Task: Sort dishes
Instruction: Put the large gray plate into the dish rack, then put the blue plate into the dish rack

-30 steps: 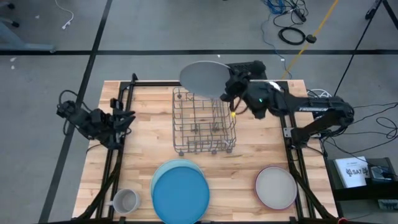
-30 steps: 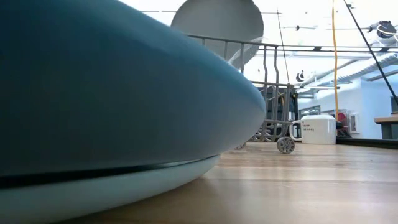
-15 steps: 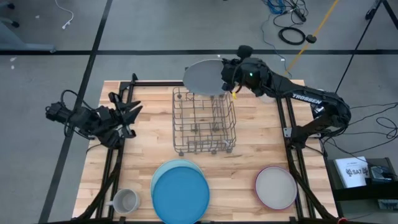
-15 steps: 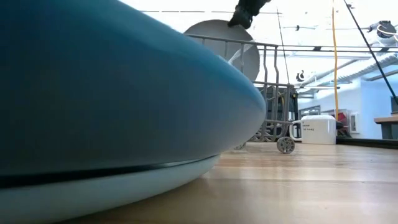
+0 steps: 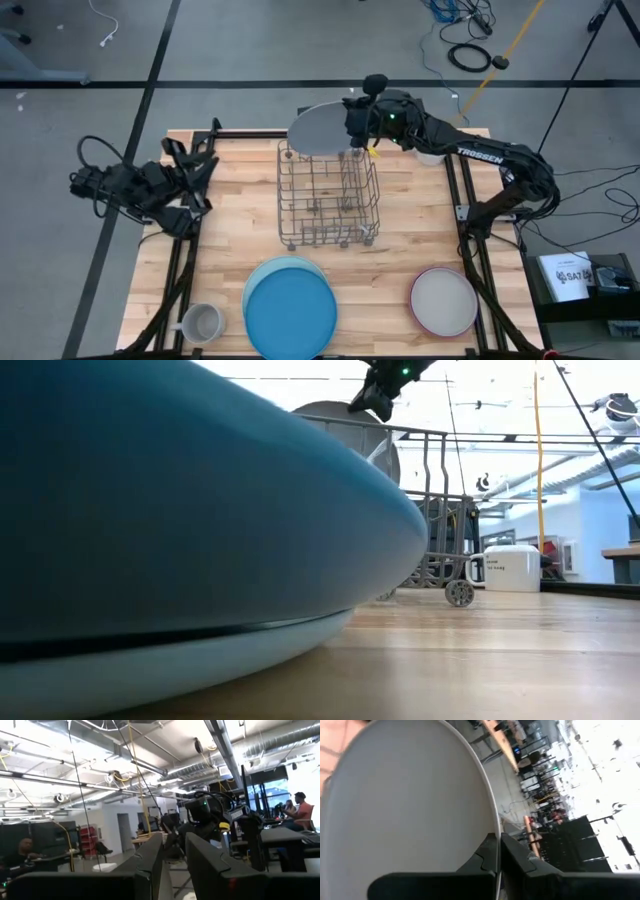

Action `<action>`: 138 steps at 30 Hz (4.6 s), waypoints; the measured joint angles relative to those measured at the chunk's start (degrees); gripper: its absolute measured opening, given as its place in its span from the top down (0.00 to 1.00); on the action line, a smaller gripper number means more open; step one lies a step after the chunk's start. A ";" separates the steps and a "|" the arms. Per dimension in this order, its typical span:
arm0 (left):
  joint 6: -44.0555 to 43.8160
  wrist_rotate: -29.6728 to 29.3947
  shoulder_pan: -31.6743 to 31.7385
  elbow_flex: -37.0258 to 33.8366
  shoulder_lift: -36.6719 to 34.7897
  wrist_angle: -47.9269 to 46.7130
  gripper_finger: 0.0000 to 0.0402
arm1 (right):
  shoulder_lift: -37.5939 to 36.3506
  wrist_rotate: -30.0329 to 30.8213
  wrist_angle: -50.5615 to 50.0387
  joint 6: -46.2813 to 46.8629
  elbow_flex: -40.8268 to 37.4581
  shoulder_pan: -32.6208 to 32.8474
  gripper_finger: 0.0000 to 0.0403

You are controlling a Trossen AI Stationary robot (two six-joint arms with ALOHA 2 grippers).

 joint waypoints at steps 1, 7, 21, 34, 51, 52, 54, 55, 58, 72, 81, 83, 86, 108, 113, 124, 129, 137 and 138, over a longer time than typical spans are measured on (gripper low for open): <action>0.04 0.02 0.00 0.19 0.00 -0.02 0.78 | 0.16 -0.49 0.41 0.85 0.00 -0.10 1.00; 1.75 0.00 0.00 0.74 0.00 -0.02 0.78 | 4.03 0.99 1.60 1.46 0.00 -0.20 1.00; 3.17 -0.57 0.02 0.74 -0.04 -0.87 0.78 | 7.63 6.29 8.20 -3.05 0.00 0.05 1.00; 3.01 -0.70 0.00 0.74 -0.04 -1.68 0.78 | 6.88 7.24 10.25 -3.35 0.00 -0.01 1.00; 2.71 -0.70 0.00 0.74 -0.07 -2.03 0.78 | 9.42 6.65 3.21 -0.22 0.02 -0.16 1.00; 2.71 -0.68 0.00 0.74 -0.06 -2.09 0.78 | 9.67 6.56 3.00 -0.09 0.02 -0.19 1.00; 2.71 -0.70 0.00 0.74 -0.07 -2.08 0.78 | 10.17 6.52 3.02 0.08 0.02 -0.17 1.00; 2.69 -0.70 0.00 0.74 -0.07 -2.05 0.78 | 10.27 6.44 2.91 0.31 0.02 -0.17 1.00; 2.69 -0.69 0.00 0.74 -0.07 -2.08 0.78 | 10.29 5.36 2.60 1.56 0.04 -0.18 1.00; 2.61 -0.68 0.00 0.74 -0.07 -2.03 0.78 | 10.18 3.54 1.50 2.87 0.09 0.07 0.91; 2.55 -0.68 0.00 0.72 -0.07 -2.03 0.78 | 10.20 3.14 0.98 2.39 0.02 0.33 0.70; 2.55 -0.68 0.00 0.72 -0.07 -2.01 0.78 | 10.18 3.14 1.01 2.16 0.02 0.59 0.65; 2.69 -0.68 0.00 0.72 -0.07 -2.03 0.78 | 10.18 3.46 1.56 0.64 0.02 1.17 0.57; 2.66 -0.66 0.00 0.72 -0.05 -4.61 0.78 | 8.02 8.27 8.38 -6.77 0.76 4.63 0.46; 2.66 -0.66 0.00 0.72 -0.07 -4.86 0.78 | 8.00 8.50 6.97 -4.40 0.74 4.96 0.46; 2.54 -0.66 0.00 0.72 -0.04 -4.94 0.78 | 3.01 7.89 7.05 0.25 0.74 9.85 0.46; 1.17 -0.66 0.00 0.72 -0.04 -4.99 0.78 | 0.33 2.66 2.69 8.42 0.74 12.75 0.46; -0.31 -0.42 0.00 0.72 -0.04 -5.20 0.78 | -1.52 -8.80 -3.92 25.27 0.74 17.81 0.46; -0.31 -0.42 0.00 0.72 -0.02 -5.22 0.78 | -1.48 -10.24 -5.21 27.16 0.74 18.48 0.46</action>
